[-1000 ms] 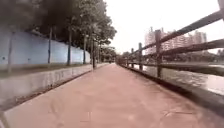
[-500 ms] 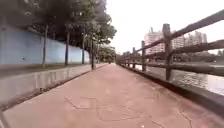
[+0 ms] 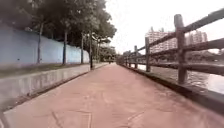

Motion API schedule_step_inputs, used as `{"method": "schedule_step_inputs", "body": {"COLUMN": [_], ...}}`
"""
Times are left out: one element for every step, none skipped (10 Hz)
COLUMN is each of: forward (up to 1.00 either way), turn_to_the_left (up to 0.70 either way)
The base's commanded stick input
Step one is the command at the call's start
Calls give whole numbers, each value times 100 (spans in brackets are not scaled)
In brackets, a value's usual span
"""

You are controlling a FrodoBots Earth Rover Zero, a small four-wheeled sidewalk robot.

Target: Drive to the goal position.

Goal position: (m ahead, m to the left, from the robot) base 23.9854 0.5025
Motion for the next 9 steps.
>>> {"method": "schedule_step_inputs", "body": {"forward": [98, 98, 98, 98, 98, 98, 98, 98, 98], "turn_to_the_left": [0, 0, 0, 0, 0, 0, 0, 0, 0]}}
